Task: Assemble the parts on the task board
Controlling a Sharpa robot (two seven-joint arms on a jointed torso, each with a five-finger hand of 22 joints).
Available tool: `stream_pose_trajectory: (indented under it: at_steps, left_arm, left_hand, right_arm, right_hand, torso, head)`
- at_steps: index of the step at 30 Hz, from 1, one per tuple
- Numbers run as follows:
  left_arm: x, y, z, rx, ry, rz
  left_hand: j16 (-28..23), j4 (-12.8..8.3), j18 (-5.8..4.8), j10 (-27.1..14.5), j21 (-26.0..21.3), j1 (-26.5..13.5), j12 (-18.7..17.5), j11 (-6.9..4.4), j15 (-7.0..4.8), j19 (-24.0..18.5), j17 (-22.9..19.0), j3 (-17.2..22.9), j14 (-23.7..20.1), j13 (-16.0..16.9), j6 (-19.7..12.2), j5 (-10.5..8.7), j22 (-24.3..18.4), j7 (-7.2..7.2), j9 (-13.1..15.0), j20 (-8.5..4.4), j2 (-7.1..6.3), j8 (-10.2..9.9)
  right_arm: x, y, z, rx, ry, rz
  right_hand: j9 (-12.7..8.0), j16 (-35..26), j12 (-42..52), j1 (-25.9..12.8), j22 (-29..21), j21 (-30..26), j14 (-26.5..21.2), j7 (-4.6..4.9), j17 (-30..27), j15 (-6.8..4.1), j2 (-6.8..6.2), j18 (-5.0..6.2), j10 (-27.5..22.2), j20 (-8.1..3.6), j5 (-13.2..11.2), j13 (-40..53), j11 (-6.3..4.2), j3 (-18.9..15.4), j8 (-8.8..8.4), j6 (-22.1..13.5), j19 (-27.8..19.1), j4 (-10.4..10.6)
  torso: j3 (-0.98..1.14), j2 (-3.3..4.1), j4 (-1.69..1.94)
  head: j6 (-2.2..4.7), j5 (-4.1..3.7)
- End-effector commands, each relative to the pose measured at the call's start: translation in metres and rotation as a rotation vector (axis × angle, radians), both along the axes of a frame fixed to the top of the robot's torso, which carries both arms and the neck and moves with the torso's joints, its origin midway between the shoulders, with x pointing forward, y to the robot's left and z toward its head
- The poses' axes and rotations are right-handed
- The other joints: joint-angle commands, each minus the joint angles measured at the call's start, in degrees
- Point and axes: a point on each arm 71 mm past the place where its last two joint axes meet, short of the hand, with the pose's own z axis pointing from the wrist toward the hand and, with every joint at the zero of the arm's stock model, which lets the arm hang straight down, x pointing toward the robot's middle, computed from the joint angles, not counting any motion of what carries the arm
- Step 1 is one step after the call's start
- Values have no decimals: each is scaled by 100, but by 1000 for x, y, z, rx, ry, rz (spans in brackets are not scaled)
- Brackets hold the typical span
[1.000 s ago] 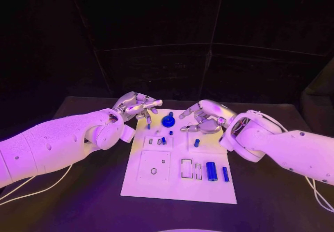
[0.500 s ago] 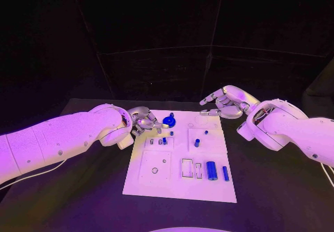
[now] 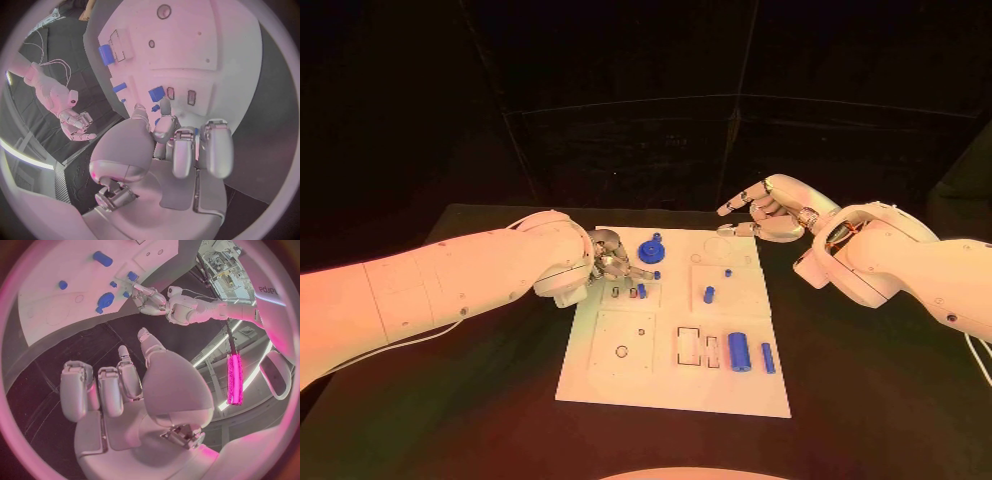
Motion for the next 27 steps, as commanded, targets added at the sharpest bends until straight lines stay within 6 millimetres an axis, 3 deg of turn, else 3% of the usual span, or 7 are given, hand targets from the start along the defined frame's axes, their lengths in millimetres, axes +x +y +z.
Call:
stream_pose_trajectory:
  at_steps: [1, 27]
  left_arm:
    - [1, 0, -2, 66, 24, 0]
    - [4, -16, -2, 76, 40, -39]
  left_hand:
    - [17, 4, -61, 37, 27, -12, 23, -19, -40, 120, 1506, -38, 615, 18, -45, -33, 29, -3, 43, -35, 11, 47]
    - [17, -55, -74, 59, 74, 244, 81, -42, -56, 137, 1506, -62, 615, 81, -122, -26, 120, -32, 298, -46, 66, 272]
  right_arm:
    - [1, 1, 0, -17, 1, 4]
    - [6, 1, -2, -32, 14, -9]
  right_hand:
    - [2, -24, 9, 4, 133, -23, 444, -4, 788, -12, 61, -27, -9, -32, 49, 478, -47, -48, 33, 32, -27, -1]
    - [-1, -37, 5, -5, 116, -33, 441, -11, 769, -20, 88, -24, -6, -41, 160, 471, -56, -118, 36, 47, -33, 36]
  torso:
    - [-12, 13, 11]
    - [-11, 15, 13]
  head:
    - [2, -25]
    - [-111, -35]
